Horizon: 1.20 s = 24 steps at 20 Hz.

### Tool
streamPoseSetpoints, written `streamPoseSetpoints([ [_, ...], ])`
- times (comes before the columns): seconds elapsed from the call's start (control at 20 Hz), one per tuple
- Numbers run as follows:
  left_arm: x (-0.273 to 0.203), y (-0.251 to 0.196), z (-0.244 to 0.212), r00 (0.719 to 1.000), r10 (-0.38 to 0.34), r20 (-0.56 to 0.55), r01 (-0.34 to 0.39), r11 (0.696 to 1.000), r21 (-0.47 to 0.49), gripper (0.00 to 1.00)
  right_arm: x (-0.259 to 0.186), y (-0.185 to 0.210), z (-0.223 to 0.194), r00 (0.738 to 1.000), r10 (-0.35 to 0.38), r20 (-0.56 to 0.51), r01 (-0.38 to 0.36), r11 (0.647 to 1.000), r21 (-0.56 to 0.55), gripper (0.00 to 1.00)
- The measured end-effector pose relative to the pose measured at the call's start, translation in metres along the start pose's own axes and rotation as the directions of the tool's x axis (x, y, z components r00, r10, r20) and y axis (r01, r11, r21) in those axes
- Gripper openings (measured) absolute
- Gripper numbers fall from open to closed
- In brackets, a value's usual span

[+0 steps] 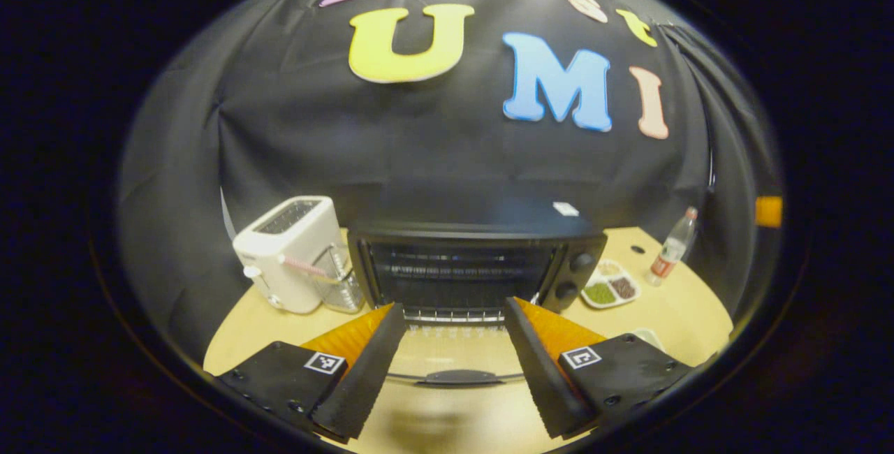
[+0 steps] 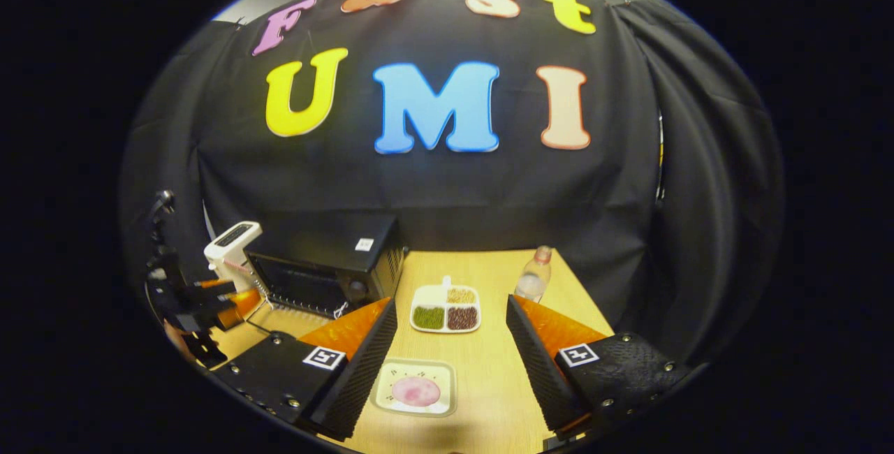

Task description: Open the electric oven with the left hand, put the food in, and close the electric oven.

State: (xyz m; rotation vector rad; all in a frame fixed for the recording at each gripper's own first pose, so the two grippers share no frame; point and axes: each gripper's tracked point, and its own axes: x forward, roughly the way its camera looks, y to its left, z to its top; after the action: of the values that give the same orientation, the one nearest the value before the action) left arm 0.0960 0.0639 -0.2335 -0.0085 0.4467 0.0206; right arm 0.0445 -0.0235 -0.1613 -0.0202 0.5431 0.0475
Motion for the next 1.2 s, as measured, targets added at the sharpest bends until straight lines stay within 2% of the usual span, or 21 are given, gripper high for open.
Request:
streamPoseSetpoints([
  [0.1, -0.021, 0.007, 0.04, 0.995, 0.027, 0.093, -0.027, 1.0, -0.001, 1.0, 0.018, 0.0, -0.025, 0.992, 0.054, -0.113, -0.049, 0.998, 0.048, 0.96],
  [0.2, -0.042, 0.019, 0.072, 0.982, 0.065, 0.178, -0.069, 0.998, 0.012, 1.0, 0.031, -0.001, -0.053, 0.971, 0.096, -0.218, -0.077, 0.993, 0.094, 0.96],
  [0.3, -0.063, 0.024, 0.099, 0.968, 0.081, 0.236, -0.082, 0.997, -0.01, 0.97, 0.046, -0.006, -0.081, 0.941, 0.121, -0.317, -0.086, 0.989, 0.122, 0.96],
  [0.35, -0.072, 0.028, 0.107, 0.963, 0.09, 0.253, -0.087, 0.996, -0.023, 1.0, 0.053, -0.008, -0.094, 0.922, 0.131, -0.364, -0.088, 0.987, 0.131, 0.98],
  [0.45, -0.084, 0.037, 0.12, 0.956, 0.108, 0.274, -0.099, 0.994, -0.046, 1.0, 0.065, -0.012, -0.12, 0.881, 0.142, -0.451, -0.081, 0.985, 0.153, 0.98],
  [0.7, -0.1, 0.058, 0.115, 0.952, 0.153, 0.266, -0.136, 0.987, -0.084, 1.0, 0.083, -0.03, -0.175, 0.747, 0.133, -0.652, -0.015, 0.983, 0.183, 0.98],
  [0.85, -0.109, 0.066, 0.106, 0.954, 0.172, 0.246, -0.15, 0.983, -0.104, 1.0, 0.098, -0.037, -0.202, 0.685, 0.083, -0.724, 0.033, 0.989, 0.144, 0.99],
  [0.95, -0.114, 0.071, 0.102, 0.953, 0.185, 0.239, -0.164, 0.981, -0.107, 1.0, 0.106, -0.039, -0.214, 0.653, 0.068, -0.754, 0.043, 0.991, 0.127, 0.99],
  [1.2, -0.122, 0.074, 0.095, 0.954, 0.203, 0.22, -0.182, 0.977, -0.112, 1.0, 0.118, -0.036, -0.23, 0.62, 0.025, -0.784, 0.032, 0.998, 0.057, 0.99],
])
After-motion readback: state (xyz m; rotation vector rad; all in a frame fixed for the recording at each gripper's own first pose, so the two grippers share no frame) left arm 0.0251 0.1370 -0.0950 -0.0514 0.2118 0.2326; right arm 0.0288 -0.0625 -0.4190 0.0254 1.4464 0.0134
